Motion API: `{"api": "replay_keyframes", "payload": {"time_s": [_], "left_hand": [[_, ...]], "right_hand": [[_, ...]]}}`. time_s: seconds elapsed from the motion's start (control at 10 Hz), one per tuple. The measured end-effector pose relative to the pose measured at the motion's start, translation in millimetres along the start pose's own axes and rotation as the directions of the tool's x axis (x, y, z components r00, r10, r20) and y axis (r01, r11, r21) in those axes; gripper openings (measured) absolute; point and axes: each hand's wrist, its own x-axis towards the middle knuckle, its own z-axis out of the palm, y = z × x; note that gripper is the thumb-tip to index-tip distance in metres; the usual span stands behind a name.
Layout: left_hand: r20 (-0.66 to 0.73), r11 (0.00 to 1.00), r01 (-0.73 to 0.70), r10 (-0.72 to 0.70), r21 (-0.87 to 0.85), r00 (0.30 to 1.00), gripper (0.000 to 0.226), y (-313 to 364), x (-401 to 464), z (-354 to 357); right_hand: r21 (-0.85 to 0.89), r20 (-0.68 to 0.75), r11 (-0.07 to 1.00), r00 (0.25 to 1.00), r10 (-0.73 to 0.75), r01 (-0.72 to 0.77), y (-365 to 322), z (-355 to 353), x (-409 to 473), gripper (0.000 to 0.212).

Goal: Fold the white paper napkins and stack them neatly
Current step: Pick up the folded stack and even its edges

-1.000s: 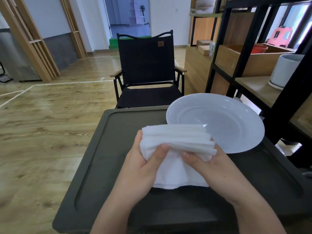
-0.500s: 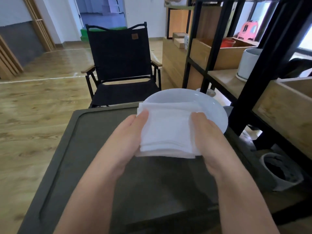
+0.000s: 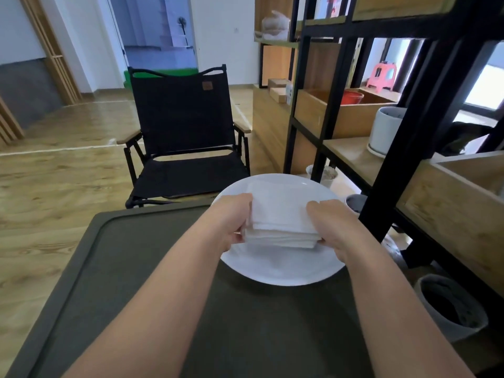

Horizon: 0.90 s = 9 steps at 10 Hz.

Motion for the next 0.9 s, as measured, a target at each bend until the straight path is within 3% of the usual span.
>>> {"api": "replay_keyframes", "payload": {"time_s": [0.1,0.3,0.6,0.8,0.9], "left_hand": [[-0.038,0.999,-0.01,0.011,0.047,0.999,0.029,-4,9,9],[-0.119,0.979,-0.084,0.108,0.187,0.987,0.032,-15,26,22],[-0.167,0.976,-0.184,0.203,0.119,0.965,0.033,-17,36,17],[-0.221,0.97,-0.237,0.241,0.046,0.945,0.031,-10,23,0],[-0.223,0.912,-0.337,0.387,0.233,0.895,0.034,-10,4,-8]], "right_hand": [[-0.047,-0.032,0.998,0.999,-0.03,0.029,6,2,9,0.019],[-0.083,-0.128,0.991,0.985,-0.12,0.11,13,2,18,0.017],[-0.131,-0.108,0.982,0.983,-0.15,0.135,14,2,21,0.056],[-0.001,-0.182,0.989,0.972,-0.146,0.148,9,-8,12,0.05],[-0.045,-0.248,0.972,0.939,-0.236,0.232,9,-11,-4,0.043]]}}
